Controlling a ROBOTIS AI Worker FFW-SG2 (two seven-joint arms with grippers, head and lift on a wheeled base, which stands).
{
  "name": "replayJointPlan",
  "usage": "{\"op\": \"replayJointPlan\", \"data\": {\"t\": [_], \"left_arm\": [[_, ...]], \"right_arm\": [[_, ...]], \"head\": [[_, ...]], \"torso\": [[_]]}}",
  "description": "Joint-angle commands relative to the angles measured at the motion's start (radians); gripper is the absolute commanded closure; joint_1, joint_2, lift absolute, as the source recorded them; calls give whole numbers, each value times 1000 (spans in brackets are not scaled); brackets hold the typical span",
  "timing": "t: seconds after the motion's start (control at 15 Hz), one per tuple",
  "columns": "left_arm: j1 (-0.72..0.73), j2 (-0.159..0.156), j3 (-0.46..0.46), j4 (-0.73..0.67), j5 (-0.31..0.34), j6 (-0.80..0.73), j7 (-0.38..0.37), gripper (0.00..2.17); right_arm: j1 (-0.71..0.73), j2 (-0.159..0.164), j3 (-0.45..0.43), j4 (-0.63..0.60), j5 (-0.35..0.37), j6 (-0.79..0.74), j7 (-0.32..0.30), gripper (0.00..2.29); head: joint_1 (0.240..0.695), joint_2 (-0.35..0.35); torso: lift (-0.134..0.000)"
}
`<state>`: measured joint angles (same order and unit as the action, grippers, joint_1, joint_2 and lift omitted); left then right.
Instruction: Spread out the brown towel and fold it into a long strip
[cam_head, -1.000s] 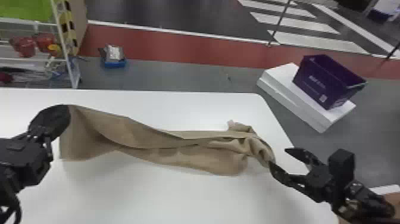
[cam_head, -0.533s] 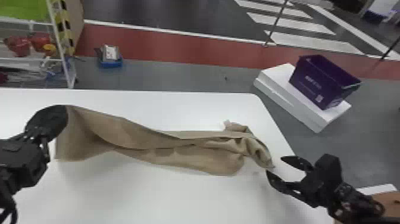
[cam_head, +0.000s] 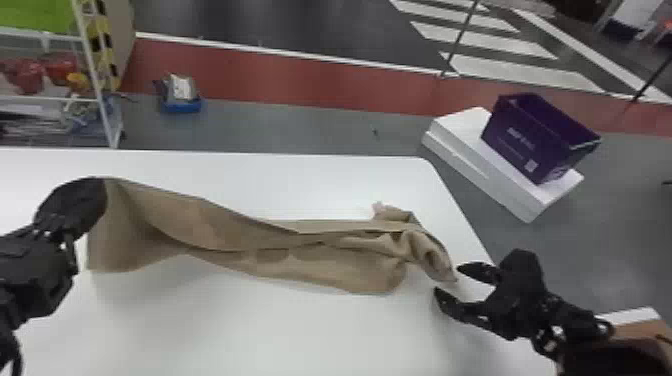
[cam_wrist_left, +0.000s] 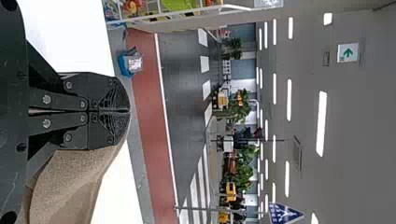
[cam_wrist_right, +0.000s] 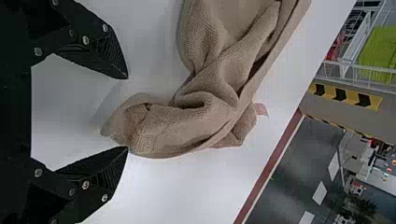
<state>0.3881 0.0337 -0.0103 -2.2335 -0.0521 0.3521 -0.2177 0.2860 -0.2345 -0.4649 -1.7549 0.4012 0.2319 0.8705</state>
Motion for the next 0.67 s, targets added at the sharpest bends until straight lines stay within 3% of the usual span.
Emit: {"op": "replayJointPlan", "data": {"t": [0.0, 0.4, 0.6], "left_arm": [[-2, 0, 0, 0, 0, 0, 0, 1899], [-5, 0, -7, 3, -11, 3, -2, 1899], [-5, 0, -2, 2, -12, 3, 0, 1899]], "right_arm": [[-8, -5, 5, 17, 11, 4, -1, 407], [-68, -9, 23, 51, 60, 40, -16, 505], [-96, -25, 54, 66, 74, 129, -8, 957]], "head": [[695, -301], [695, -308], [695, -310]], "torso": [[-123], [-123], [-123]]}}
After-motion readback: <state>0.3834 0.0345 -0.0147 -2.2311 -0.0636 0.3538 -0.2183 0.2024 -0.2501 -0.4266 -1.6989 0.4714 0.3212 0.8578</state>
